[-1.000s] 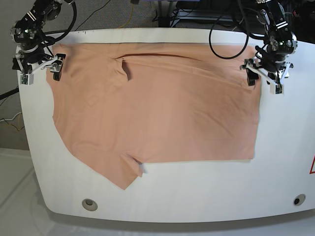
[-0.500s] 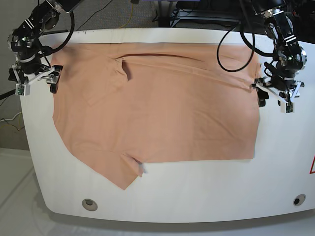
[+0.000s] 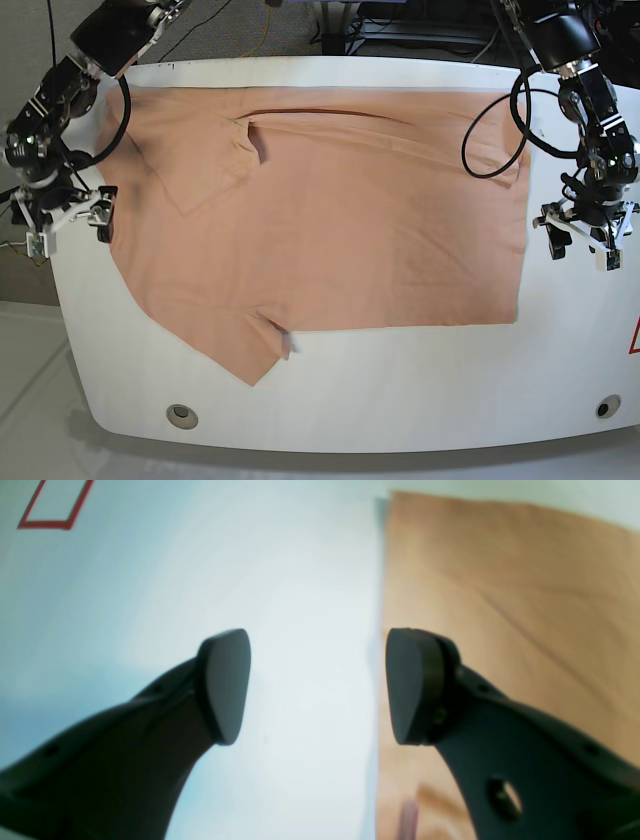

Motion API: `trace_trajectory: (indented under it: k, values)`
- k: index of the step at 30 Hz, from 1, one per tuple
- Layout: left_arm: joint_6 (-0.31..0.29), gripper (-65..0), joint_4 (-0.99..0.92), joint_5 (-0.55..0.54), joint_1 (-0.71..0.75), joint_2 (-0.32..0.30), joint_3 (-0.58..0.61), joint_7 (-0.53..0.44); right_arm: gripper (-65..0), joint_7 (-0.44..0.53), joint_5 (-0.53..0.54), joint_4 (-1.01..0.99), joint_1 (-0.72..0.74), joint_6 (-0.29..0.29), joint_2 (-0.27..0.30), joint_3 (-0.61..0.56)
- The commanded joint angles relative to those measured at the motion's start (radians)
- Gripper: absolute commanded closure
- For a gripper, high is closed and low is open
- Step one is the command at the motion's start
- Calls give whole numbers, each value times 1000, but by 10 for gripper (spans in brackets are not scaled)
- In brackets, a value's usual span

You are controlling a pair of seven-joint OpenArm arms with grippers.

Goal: Fold the T-shirt properly
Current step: 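Release the shoulder edge and move both grippers to the shirt's side edges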

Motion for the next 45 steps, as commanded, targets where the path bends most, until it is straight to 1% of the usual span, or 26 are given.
trace_trajectory:
  k: [1,6,11,14,17,19,25,27,32,36,37,39,45]
  values:
    - [-3,-406,-30,-11,-48,-31,1,-21,-649,27,10,-69,62,5,47,-29]
    - [-3,-406,-114,-11,-109,-57,1,-24,-649,42,10,-184,140,5,74,-73]
    - [-3,-406,-198,-11,-171,-83,45,-27,-649,111,10,-303,204,5,102,-113]
    - [-3,-406,-234,-11,-189,-85,70,-59,-650,138,9,-378,237,5,122,-153]
    - [-3,-406,-272,-11,-198,-85,101,-111,-650,154,9,-456,277,5,140,-185]
    - [-3,-406,-300,-11,-200,-85,116,-139,-650,173,9,-499,293,-5,146,-203]
    - [-2,-406,-372,-11,-229,-85,176,-189,-650,303,9,-629,333,-46,179,-285]
    - [-2,-406,-409,-11,-241,-85,191,-205,-650,332,9,-685,359,-58,194,-329]
    - [-2,-406,-473,0,-269,-85,196,-238,-650,401,9,-810,416,-77,217,-394]
    - [-2,-406,-482,44,-286,-82,196,-238,-650,475,9,-912,459,-82,225,-435]
    - [-2,-406,-482,57,-289,-80,196,-238,-650,498,9,-942,473,-82,234,-449]
    - [-2,-406,-482,67,-289,-79,196,-238,-650,532,9,-987,494,-85,243,-470]
    - [-2,-406,-482,70,-289,-79,196,-238,-650,673,9,-1153,565,-108,248,-547]
